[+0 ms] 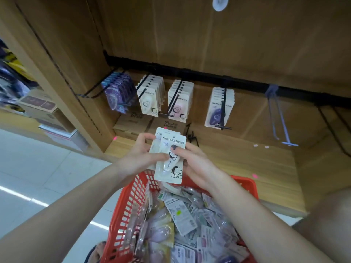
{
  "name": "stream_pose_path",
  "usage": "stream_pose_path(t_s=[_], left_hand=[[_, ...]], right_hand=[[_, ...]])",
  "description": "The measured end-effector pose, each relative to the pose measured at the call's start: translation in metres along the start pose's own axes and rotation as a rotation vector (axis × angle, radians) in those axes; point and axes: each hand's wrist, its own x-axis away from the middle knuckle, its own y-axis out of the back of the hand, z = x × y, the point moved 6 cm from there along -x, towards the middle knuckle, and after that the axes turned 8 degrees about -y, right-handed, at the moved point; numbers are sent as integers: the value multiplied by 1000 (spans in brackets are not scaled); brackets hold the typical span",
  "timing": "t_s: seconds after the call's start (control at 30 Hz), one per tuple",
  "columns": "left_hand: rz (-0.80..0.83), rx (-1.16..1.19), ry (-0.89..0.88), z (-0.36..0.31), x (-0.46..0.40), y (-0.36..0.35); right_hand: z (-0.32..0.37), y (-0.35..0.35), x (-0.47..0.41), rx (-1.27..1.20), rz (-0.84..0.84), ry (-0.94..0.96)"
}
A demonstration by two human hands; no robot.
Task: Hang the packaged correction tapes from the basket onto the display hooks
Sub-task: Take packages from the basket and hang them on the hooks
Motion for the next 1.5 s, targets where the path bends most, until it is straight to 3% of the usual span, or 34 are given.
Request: stream_pose_path(t_s=[0.2,0.47,0.63,1.0,1.5], left_hand=[[-133,-44,16,-6,-3,8],[-192,-131,104,-7,-7,40],[-303,-54,30,-4,-11,75],[-286,72,-51,-3,-31,104],[-227,-20,-92,6,-52,105]], right_hand=[[0,19,8,3,-21,31],[-3,21,7,-14,-58,-33],[3,5,1,12,-61,-35],[29,-29,-13,19,-74,-10],[42,-36,-24,23,-140,46]])
